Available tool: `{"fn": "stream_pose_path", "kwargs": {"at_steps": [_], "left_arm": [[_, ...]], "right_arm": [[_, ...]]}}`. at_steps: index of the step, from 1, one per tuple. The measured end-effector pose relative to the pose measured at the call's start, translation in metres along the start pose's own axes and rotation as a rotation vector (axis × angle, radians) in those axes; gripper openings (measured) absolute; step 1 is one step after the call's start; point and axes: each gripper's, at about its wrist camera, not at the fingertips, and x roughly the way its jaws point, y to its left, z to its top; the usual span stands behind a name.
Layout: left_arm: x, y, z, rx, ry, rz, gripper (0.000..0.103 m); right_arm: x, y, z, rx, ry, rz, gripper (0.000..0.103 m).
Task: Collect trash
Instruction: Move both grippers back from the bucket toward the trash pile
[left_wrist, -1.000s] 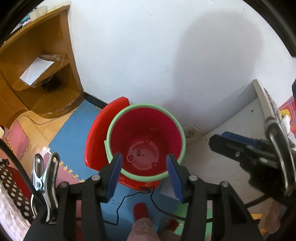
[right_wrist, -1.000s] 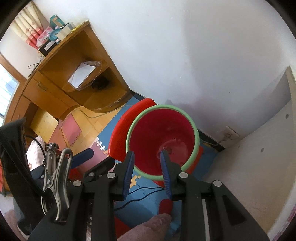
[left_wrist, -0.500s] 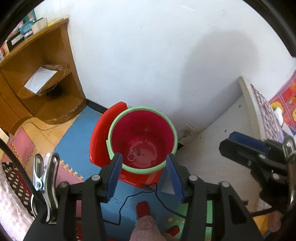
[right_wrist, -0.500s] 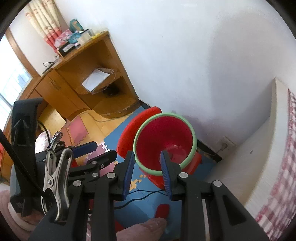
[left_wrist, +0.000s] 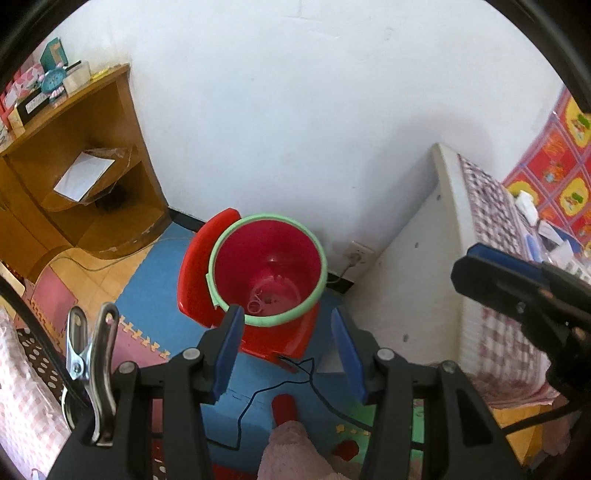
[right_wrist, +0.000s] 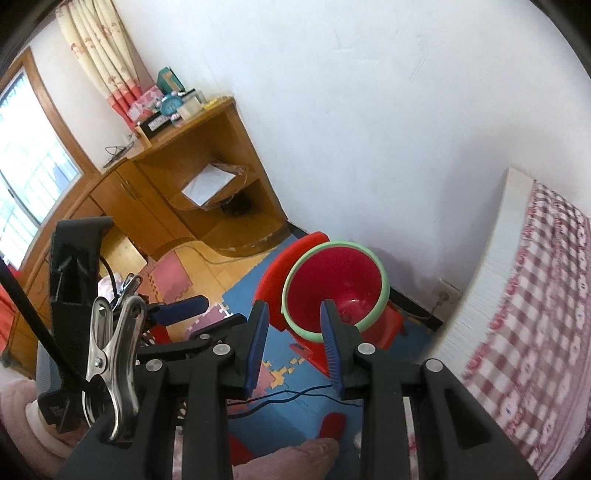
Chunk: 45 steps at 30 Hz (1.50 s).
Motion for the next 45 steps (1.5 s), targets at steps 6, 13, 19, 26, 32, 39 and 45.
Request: {"fn": "stream_pose_path", "kwargs": {"at_steps": [6,13,19,26,32,39,45], "left_arm": [[-0.028,-0.024,-0.003,0.036,-0.021,-0.018,0.052],[-0.061,-0.065,-0.013,0.105,-0.042,-0.041,0.052],[-0.085,-0.108,-0.022,0.159,-0.057,-0.079,0.052],[-0.1,-0.163,-0.031,0.221,-0.063,-0.12,0.052],[-0.107,-0.215,-0.04,0.237,-0.053,-0.176,0.052],[-0.108,-0.273,-0.042,0.307,-0.029,-0.24,0.052],[-0.101,-0.319,-0.033,0.377,-0.025,-0.281,0.052]], "right_arm": [[-0.045,-0.007,-0.014,0.016,-0.048,0.004,0.03],[-0.099,-0.025,-0.031,0.052,-0.102,-0.007,0.03],[-0.148,-0.048,-0.051,0.092,-0.152,-0.032,0.03],[-0.202,-0.084,-0.084,0.16,-0.21,-0.091,0.03],[-0.239,-0.128,-0.119,0.249,-0.233,-0.138,0.03],[-0.277,-0.16,-0.152,0.315,-0.273,-0.212,0.03],[-0.301,-0.19,-0.167,0.394,-0.308,-0.27,0.03]]}}
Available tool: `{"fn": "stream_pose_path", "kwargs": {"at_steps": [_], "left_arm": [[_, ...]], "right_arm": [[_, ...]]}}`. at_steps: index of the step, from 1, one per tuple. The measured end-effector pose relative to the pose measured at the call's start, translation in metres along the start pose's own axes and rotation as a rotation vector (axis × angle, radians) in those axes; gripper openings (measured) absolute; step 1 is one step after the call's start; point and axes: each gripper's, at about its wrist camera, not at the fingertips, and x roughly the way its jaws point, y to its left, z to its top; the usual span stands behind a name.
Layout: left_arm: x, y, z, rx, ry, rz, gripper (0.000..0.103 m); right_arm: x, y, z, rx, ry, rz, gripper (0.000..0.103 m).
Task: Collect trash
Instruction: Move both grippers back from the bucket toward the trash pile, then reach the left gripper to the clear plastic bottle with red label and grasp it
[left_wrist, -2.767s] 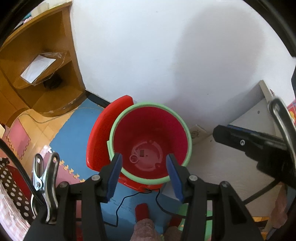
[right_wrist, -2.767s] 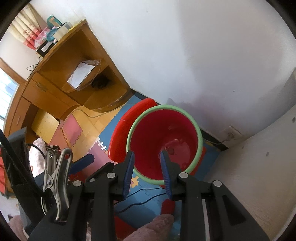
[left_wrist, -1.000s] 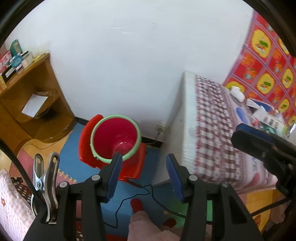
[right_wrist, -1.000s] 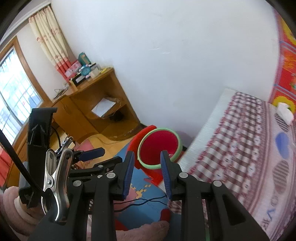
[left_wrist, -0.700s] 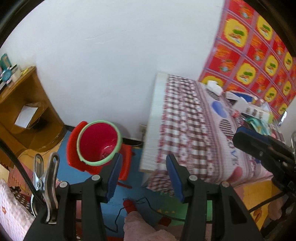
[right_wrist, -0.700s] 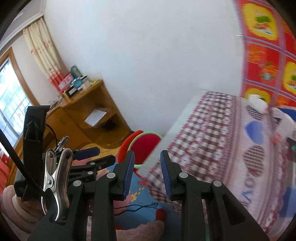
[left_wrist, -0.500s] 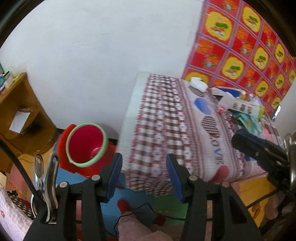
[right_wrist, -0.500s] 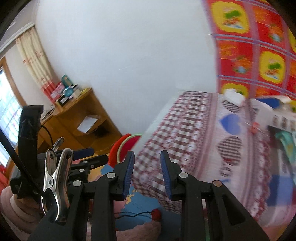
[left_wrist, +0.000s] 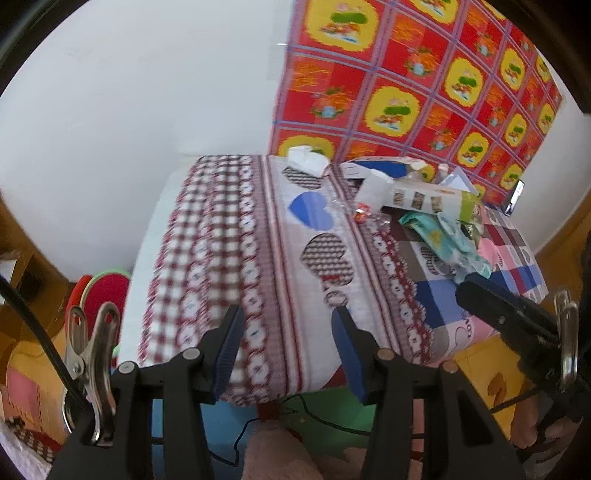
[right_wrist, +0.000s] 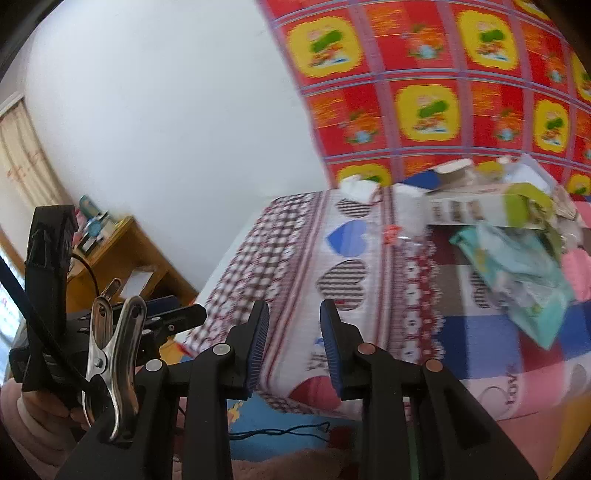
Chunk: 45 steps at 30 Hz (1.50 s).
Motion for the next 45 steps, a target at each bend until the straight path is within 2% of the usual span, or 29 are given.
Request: {"fn": "stream_pose_path", "kwargs": {"at_steps": [11,18,25,31,37,45], "left_arm": [[0.055,-0.043,0.052,0.094,0.039,-0.089,0.052],[0.09,-0.063,0.082,0.12,0.088,-0.133,0.052],[0.128,-0.083,0.105,0.055,0.123,-0.138,0.052],[0.157,-0.097,0.117,-0.029,0.154,-0.125,0.052],[0.189,-0.108,0.126,-0.109,0.187,-0.048,0.052],[0.223,-0.108,0.13,-0.241,0.251,0.02,0.052]], "right_arm": [[-0.004,-0.057,0.021,0.077,-0.033,-0.127,0.03],[0.003,-0.075,0.028,0.113,-0.05,-0.177,0.03],[0.005,-0.096,0.04,0.121,-0.048,-0.209,0.03],[0.01,-0.12,0.053,0.1,-0.028,-0.193,0.03],[0.015,-0.142,0.06,0.071,-0.009,-0.162,0.03],[0.023,-0.158,0.067,0.016,0.005,-0.117,0.03]]}}
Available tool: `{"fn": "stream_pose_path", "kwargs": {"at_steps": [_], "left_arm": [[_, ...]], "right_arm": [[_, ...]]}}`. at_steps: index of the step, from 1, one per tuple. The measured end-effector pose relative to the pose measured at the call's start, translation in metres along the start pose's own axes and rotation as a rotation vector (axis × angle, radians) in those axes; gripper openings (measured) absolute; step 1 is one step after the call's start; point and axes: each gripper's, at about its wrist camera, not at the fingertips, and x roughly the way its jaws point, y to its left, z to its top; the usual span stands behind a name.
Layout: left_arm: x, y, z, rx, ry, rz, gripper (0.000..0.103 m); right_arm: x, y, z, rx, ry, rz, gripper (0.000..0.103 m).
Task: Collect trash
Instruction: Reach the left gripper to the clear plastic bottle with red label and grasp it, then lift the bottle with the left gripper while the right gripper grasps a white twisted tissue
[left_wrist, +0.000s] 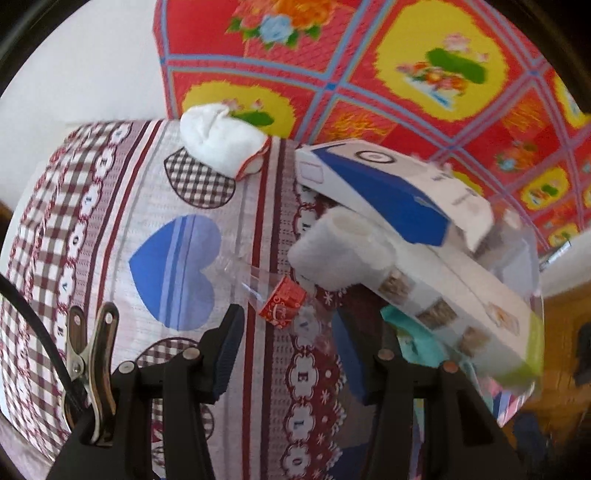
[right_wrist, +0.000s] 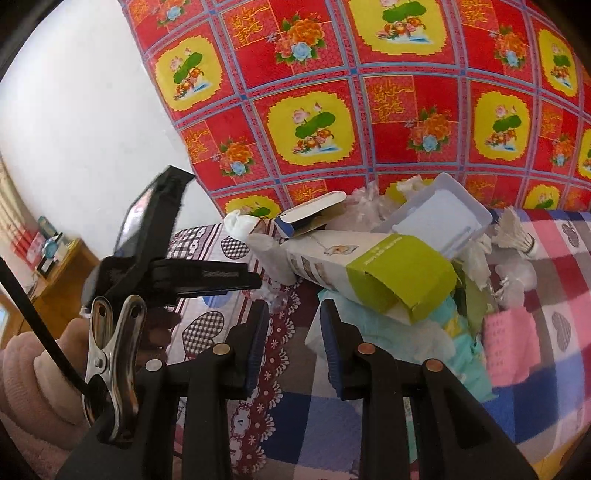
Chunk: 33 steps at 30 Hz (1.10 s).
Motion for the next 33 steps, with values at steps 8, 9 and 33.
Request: {"fn": "stream_pose_path", "kwargs": {"at_steps": [8,9,33], "left_arm": [[0.019,-0.01,0.003,-0.043,0.014,0.059,0.052],[0.022,-0.011,0.003,-0.044,0.02,0.066,0.052],[0.019,0.011,-0.012,0.039,-0.01,0.081,0.032]], "right_arm": [[0.003,-0.017,0.006,-0.02,0.017,0.045,0.03],[0.003,-0.019,0.007,-0.021,0.018,0.048,0.03],[0.011,-0.013,0.012,-0.023,0.003,0.053,0.03]]}}
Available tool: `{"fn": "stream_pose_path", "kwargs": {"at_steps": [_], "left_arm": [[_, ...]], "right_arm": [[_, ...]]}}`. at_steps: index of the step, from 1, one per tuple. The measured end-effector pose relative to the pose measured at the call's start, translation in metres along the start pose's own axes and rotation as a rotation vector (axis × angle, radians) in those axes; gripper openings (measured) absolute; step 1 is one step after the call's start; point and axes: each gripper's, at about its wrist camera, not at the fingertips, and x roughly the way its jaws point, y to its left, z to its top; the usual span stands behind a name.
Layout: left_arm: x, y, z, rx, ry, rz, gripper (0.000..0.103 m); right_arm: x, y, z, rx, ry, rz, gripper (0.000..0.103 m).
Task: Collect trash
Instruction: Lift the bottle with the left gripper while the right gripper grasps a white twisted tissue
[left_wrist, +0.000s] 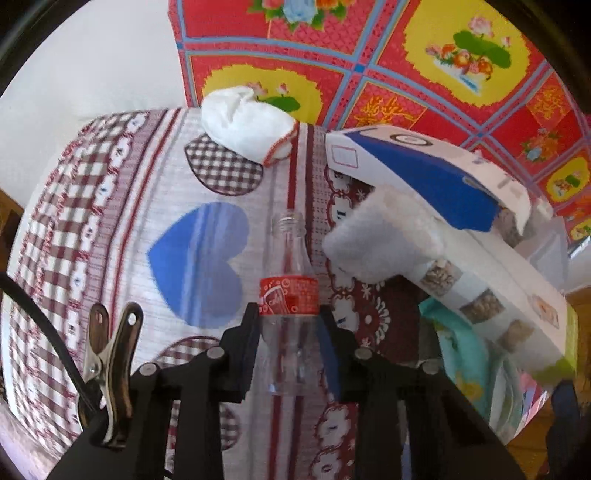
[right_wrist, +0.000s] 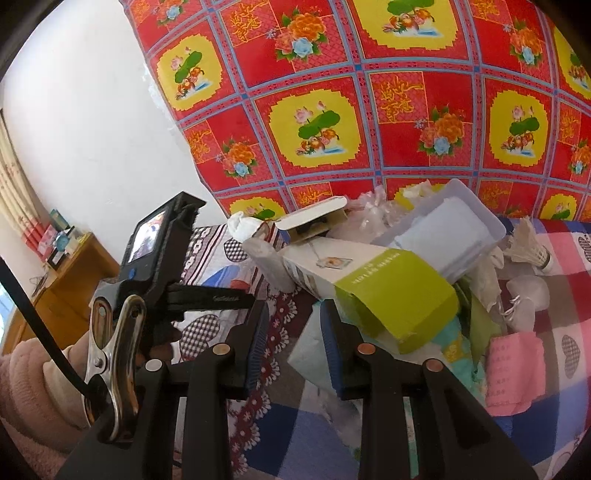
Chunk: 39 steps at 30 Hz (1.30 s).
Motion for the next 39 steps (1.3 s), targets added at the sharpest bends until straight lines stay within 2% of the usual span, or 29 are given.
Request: {"fn": "stream_pose_path", "kwargs": {"at_steps": [7,15,20,28,39], "left_arm": [[-0.029,0.017,-0.009,0.071,-0.059,0.011,0.032],[-0.055,0.043,-0.004,0.086,-0.091,0.009,0.032],[-0.061,0.058,-0.008,0.091,-0.106,0.008,0.032],[-0.062,0.076,-0.011,0.088,-0.111,-0.007,0.032],[-0.06,0.091,-0.013,0.078,-0.114,-0.018,0.032]], "right_arm": [[0.008,0.021,0.005,0.003,0.004,-0.005,0.03],[0.029,0.042,0.013,-0.025,0.018,-0.017,0.03],[0.048,0.056,0.022,-0.052,0.035,-0.018,0.036],[0.089,0.065,0.04,-0.156,0.093,-0.063,0.058],[0.141,0.061,0.051,-0.242,0.16,-0.175,0.059]]}}
